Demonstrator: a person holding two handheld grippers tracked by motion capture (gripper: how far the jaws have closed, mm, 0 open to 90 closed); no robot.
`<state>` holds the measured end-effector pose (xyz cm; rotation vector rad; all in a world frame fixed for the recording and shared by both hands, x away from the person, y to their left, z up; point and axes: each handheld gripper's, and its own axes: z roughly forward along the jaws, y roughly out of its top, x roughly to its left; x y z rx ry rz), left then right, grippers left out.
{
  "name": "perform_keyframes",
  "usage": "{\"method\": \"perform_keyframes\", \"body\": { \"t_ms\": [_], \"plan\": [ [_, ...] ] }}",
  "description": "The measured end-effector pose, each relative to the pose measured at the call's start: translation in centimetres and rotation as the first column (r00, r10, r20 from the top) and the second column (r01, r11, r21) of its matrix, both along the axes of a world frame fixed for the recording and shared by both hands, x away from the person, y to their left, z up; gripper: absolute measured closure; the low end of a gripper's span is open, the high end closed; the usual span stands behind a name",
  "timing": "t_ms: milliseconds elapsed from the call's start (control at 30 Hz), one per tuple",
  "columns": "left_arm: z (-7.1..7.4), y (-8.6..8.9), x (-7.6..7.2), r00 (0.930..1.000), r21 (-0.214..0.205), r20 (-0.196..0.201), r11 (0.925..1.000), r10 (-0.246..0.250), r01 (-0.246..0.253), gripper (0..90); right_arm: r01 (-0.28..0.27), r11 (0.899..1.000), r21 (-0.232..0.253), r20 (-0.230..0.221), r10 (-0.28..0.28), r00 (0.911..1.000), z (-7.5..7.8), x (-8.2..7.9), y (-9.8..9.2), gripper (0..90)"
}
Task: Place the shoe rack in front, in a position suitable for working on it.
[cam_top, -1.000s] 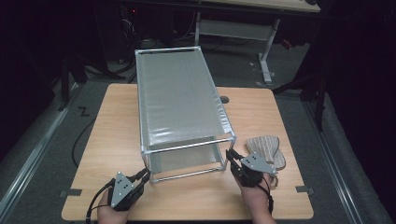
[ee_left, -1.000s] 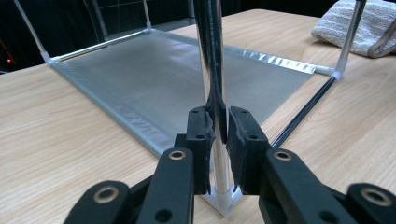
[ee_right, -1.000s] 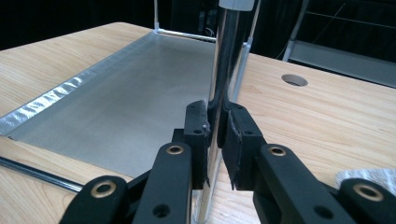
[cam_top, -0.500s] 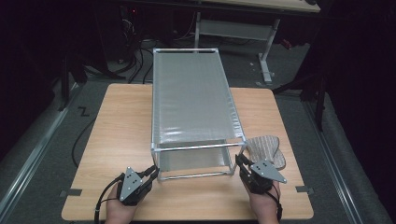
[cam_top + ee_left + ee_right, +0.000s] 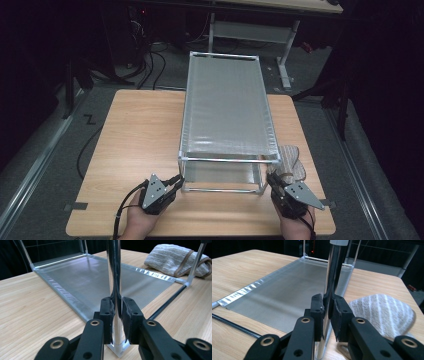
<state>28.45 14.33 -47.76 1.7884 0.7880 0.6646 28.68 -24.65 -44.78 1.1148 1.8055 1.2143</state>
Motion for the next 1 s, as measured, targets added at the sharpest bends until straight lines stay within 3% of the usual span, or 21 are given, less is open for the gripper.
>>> {"method": "perform_keyframes", "body": {
  "t_ms": [67,300,633,833,1000],
  "plan": [
    [0.0,-0.1,0.1,1.0000,0.001,-0.002,1.0000,-0.003,0.003,78.3,0.011,1.000,-0.003,0.002,-0.011,0.9999,0.0,-0.2,-0.2,79.7],
    [0.2,0.2,-0.2,0.9998,-0.003,0.009,0.9998,0.020,-0.020,71.8,-0.031,1.000,0.001,0.006,0.031,0.9995,0.0,-0.3,0.0,79.6],
    [0.2,2.3,-1.1,0.9925,-0.029,0.012,0.9922,0.122,-0.122,67.2,-0.113,0.994,-0.009,0.012,0.113,0.9935,0.0,0.7,2.1,79.3],
    [0.2,3.9,-2.2,0.9862,-0.034,0.013,0.9858,0.165,-0.165,66.9,-0.195,0.981,-0.021,0.017,0.195,0.9806,0.0,1.6,4.6,79.0],
    [0.2,4.9,-3.0,0.9807,-0.031,0.010,0.9804,0.195,-0.195,66.5,-0.273,0.961,-0.043,0.021,0.274,0.9616,0.0,2.0,7.0,78.5]
  ]
}}
